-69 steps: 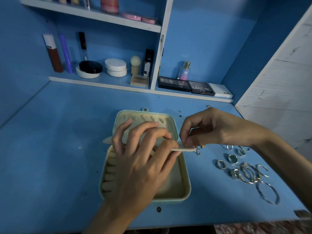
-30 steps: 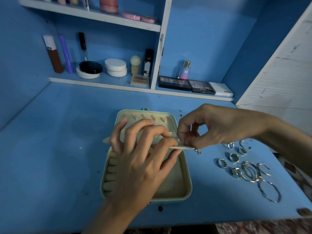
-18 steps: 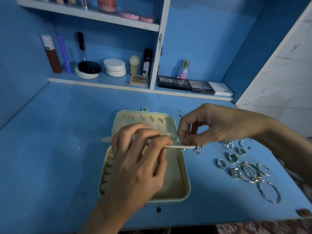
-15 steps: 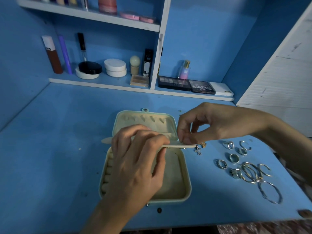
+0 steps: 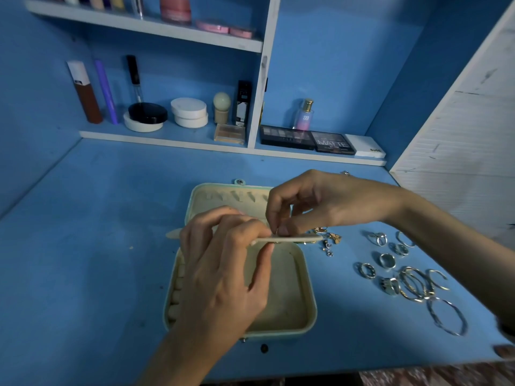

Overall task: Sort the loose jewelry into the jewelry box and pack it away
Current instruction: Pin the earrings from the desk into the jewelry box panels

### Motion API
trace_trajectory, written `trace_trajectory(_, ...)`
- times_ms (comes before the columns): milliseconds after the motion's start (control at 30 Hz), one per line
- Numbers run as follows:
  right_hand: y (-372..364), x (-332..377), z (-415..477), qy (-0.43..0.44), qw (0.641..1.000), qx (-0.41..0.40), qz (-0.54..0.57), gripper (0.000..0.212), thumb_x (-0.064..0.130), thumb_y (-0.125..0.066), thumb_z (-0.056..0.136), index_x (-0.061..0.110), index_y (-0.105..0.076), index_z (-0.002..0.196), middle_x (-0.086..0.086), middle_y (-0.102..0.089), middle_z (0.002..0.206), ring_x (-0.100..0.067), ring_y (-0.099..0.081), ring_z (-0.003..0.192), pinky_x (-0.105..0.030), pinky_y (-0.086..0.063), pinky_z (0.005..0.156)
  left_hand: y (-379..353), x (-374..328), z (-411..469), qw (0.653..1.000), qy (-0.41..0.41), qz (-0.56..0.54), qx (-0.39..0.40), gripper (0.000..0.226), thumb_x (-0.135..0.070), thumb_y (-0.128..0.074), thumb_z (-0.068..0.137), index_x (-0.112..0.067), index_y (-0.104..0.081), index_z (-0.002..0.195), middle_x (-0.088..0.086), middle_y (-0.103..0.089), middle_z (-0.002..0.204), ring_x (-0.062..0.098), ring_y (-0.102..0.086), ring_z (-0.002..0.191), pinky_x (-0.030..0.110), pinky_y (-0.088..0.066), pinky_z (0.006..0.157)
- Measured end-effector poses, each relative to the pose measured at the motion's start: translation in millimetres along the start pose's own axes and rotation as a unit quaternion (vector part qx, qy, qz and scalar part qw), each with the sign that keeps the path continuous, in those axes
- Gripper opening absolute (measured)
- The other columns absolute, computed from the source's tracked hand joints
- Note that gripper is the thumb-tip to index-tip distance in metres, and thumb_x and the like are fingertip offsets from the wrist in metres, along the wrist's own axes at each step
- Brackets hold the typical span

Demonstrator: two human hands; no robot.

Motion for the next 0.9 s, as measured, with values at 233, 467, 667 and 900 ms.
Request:
trace_trajectory(233, 25.5, -22.6, -20.8, -0.007, 0.987, -0.150, 0.049, 0.017, 0.011, -0.054, 0.081, 0.012, -0.067, 0.092, -0.012, -0.066, 0.079, -0.018, -0.059, 0.074, -0.026, -0.047, 0.067, -5.3, -2.0, 11.8, 0.999, -0.038, 0.027, 0.021, 0.033, -0.010, -0.070, 0.080, -0.016, -0.047, 0.101, -0.005, -0.054, 0.099, 0.022, -0.047, 0.102, 0.034, -0.035, 0.091)
trace_trajectory(467, 27.1, -40.3, -43.8, -0.023, 0.982, -0.178, 0.058, 0.020, 0.001, -0.058, 0.082, 0.013, -0.067, 0.095, 0.001, -0.069, 0.087, -0.011, -0.061, 0.080, -0.025, -0.050, 0.068, -18.2, 17.6, 38.8, 0.995, -0.045, 0.012, 0.084, 0.040, -0.015, -0.073, 0.074, -0.018, -0.047, 0.105, 0.001, -0.063, 0.094, 0.022, -0.046, 0.101, 0.036, -0.040, 0.086)
trace_trajectory(667, 26.3, -51.0, -33.1, -0.024, 0.957, -0.271, 0.105, 0.008, 0.006, -0.061, 0.087, 0.009, -0.066, 0.093, -0.008, -0.067, 0.080, -0.014, -0.059, 0.069, -0.025, -0.049, 0.061, -15.8, 48.0, 55.8, 0.997, -0.011, -0.008, 0.082, 0.041, -0.030, -0.065, 0.082, -0.011, -0.055, 0.118, 0.002, -0.058, 0.114, 0.021, -0.042, 0.116, 0.027, -0.029, 0.101)
trace_trajectory(900, 25.7, -69.7, -21.3, -0.042, 0.938, -0.316, 0.139, 0.009, 0.007, -0.057, 0.090, 0.010, -0.064, 0.093, -0.012, -0.065, 0.079, -0.019, -0.058, 0.069, -0.029, -0.048, 0.063, -14.9, 114.9, 22.9, 0.919, 0.307, -0.237, 0.068, 0.037, -0.036, -0.066, 0.087, -0.034, -0.053, 0.122, -0.017, -0.065, 0.096, -0.002, -0.058, 0.094, 0.011, -0.042, 0.084)
Point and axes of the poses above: each hand's wrist, its own z-axis towards the middle knuckle, its own y-axis out of the back of the hand, x = y × z, the point moved 6 cm from there along z, towards the middle knuckle
